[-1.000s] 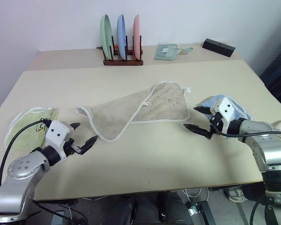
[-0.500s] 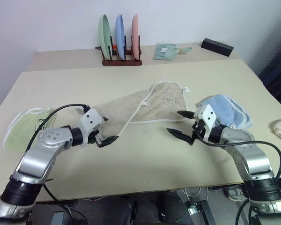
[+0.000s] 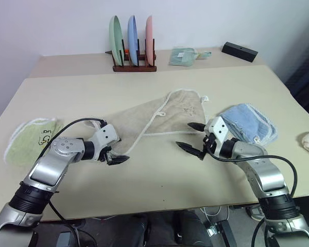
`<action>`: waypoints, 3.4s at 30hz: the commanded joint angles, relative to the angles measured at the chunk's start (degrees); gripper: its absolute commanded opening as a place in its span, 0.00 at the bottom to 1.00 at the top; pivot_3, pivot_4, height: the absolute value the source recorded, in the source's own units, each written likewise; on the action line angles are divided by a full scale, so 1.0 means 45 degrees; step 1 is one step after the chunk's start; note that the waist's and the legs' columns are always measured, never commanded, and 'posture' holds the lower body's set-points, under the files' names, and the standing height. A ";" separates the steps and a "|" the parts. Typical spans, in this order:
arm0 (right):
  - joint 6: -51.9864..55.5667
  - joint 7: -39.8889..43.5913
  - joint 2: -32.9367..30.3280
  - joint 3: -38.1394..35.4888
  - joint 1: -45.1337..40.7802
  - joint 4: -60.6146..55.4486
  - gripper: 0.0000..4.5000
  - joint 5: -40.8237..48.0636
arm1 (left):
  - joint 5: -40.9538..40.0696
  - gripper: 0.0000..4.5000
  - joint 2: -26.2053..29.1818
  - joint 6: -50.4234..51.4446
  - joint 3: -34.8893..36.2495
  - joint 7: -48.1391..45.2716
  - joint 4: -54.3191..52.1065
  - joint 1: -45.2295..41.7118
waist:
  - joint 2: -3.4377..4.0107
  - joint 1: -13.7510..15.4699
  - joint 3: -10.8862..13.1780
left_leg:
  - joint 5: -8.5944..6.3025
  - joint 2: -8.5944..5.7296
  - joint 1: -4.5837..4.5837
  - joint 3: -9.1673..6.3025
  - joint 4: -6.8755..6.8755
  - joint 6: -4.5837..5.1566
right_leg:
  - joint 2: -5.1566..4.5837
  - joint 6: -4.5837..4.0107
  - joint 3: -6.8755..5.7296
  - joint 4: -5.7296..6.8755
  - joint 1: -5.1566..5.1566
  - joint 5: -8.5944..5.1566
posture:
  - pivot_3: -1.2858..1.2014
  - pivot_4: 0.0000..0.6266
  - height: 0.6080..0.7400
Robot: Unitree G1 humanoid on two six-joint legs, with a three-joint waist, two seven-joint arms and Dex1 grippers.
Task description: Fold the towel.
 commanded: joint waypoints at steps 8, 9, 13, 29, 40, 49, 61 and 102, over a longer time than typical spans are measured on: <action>-0.0192 -0.0241 0.0201 -0.0041 -0.0272 -0.0281 1.00 -0.0019 | 0.0407 0.01 -0.0210 -0.0864 0.0481 0.0631 0.0395 0.0118 | 0.0000 0.0002 0.0000 | 0.0000 0.0000 0.0003 0.0000 0.0002 0.0000 | 0.0000 0.0000 0.0000 0.0001 0.0002 0.0000 | 0.52 0.24 1.00; -0.0244 -0.0276 0.0159 -0.0031 -0.0298 -0.0277 1.00 -0.0108 | 0.0257 0.01 -0.0227 -0.0940 0.0614 0.0592 0.0222 0.0209 | 0.0000 0.0005 0.0000 | 0.0000 0.0000 0.0003 0.0000 0.0003 0.0000 | 0.0000 0.0000 0.0000 0.0001 0.0002 0.0000 | 0.52 0.24 1.00; -0.0502 -0.0669 -0.0141 -0.0050 -0.0733 0.0060 1.00 -0.0883 | -0.0571 0.01 0.0286 -0.0901 0.1676 0.0203 -0.1371 0.1253 | 0.0001 -0.0060 0.0001 | 0.0000 0.0000 -0.0002 0.0001 0.0004 0.0001 | 0.0000 0.0000 0.0000 0.0002 -0.0002 0.0000 | 0.52 0.24 1.00; -0.7133 -0.1362 -0.1534 0.2160 -0.6119 0.7703 1.00 -0.6231 | -0.0838 0.01 0.2198 -0.1279 0.6439 -0.0325 -0.3615 0.8871 | 0.0044 -0.0346 0.0026 | -0.0001 0.0010 0.0006 0.0027 -0.0032 0.0001 | -0.0002 -0.0003 0.0003 -0.0013 -0.0003 -0.0002 | 0.52 0.24 1.00; -1.0801 -0.3582 0.0195 0.4049 -0.9983 1.3589 1.00 -0.9143 | -0.2245 0.01 0.1896 -0.0519 0.6713 -0.0637 -0.5085 0.9194 | 0.0053 -0.0595 0.0033 | -0.0001 0.0015 0.0003 0.0024 -0.0044 0.0000 | 0.0007 -0.0005 0.0004 -0.0013 -0.0014 -0.0002 | 0.52 0.24 1.00; -1.2297 -0.5071 0.0832 0.5420 -1.1709 1.5981 1.00 -1.1001 | -0.1872 0.01 0.2672 -0.0174 0.8113 -0.2005 -0.6102 1.2661 | 0.0059 -0.0742 0.0036 | 0.0007 0.0023 0.0035 0.0064 -0.0133 -0.0013 | 0.0030 -0.0011 0.0053 -0.0026 -0.0042 -0.0005 | 0.52 0.24 1.00; -1.3487 -0.7969 0.1408 0.7237 -1.2862 1.6708 1.00 -1.3611 | -0.0796 0.01 0.2152 -0.0785 0.7236 -0.1096 -0.5707 1.2337 | 0.0092 -0.0695 0.0041 | 0.0042 0.0076 0.0078 0.0067 -0.0202 -0.0077 | 0.0081 -0.0075 0.0066 -0.0022 -0.0041 0.0007 | 0.52 0.24 1.00; -1.3103 -0.6466 0.0163 0.7197 -1.2338 1.6812 0.01 -1.3017 | -0.0844 0.00 0.1021 -0.1325 0.7207 0.0404 -0.5219 0.9221 | 0.0143 -0.0665 0.0031 | 0.0059 0.0091 0.0093 0.0035 -0.0211 -0.0109 | 0.0141 -0.0092 0.0083 -0.0034 -0.0018 0.0016 | 0.52 0.24 1.00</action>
